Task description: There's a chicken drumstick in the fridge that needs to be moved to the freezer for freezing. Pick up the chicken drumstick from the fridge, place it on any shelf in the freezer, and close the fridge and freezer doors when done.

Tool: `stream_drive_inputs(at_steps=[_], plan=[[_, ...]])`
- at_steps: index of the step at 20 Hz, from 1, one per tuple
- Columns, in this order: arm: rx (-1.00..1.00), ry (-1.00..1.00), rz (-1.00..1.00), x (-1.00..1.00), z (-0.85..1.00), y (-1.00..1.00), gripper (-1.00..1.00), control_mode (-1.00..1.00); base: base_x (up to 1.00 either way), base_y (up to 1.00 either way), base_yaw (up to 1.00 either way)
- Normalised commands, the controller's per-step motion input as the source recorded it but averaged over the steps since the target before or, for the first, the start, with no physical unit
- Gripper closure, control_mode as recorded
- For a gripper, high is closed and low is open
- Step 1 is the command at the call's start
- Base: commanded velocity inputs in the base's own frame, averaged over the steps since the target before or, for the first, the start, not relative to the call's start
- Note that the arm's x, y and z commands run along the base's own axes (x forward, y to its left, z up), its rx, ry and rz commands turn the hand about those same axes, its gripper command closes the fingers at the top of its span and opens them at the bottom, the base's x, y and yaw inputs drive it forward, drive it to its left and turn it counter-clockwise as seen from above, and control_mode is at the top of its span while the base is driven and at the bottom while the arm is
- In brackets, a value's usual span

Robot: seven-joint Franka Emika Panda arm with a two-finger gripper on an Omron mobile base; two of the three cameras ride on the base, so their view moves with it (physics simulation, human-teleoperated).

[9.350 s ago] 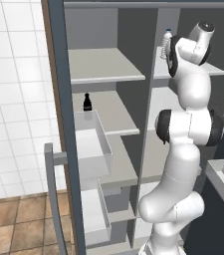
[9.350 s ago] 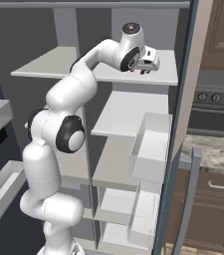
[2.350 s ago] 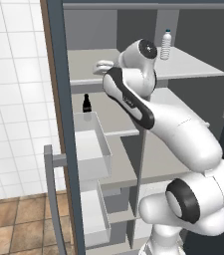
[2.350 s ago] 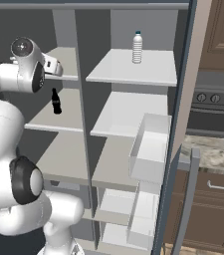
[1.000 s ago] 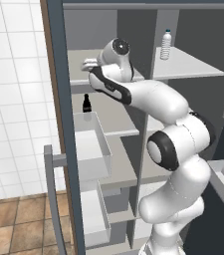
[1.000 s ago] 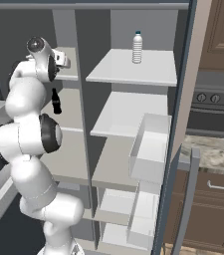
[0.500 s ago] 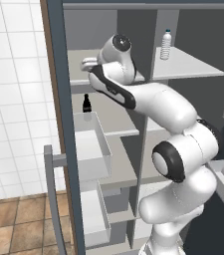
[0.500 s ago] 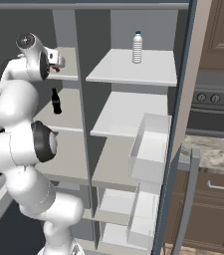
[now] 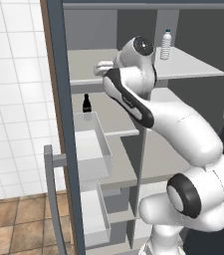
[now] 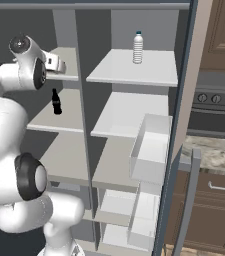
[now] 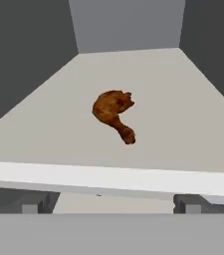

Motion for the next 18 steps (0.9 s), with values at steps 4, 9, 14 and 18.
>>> stream_drive_inputs(at_steps=[4, 9, 14, 18], plan=[[0.03, 0.00, 0.00, -0.98, 0.22, -0.51, -1.00, -1.00, 0.00, 0.00, 0.00], [0.00, 0.01, 0.00, -0.85, 0.14, -0.44, -1.00, -1.00, 0.00, 0.00, 0.00], [-0.02, 0.00, 0.00, -0.72, 0.03, -0.31, -1.00, -1.00, 0.00, 0.00, 0.00], [-0.08, -0.01, 0.00, -0.60, -0.01, -0.61, -1.00, -1.00, 0.00, 0.00, 0.00]])
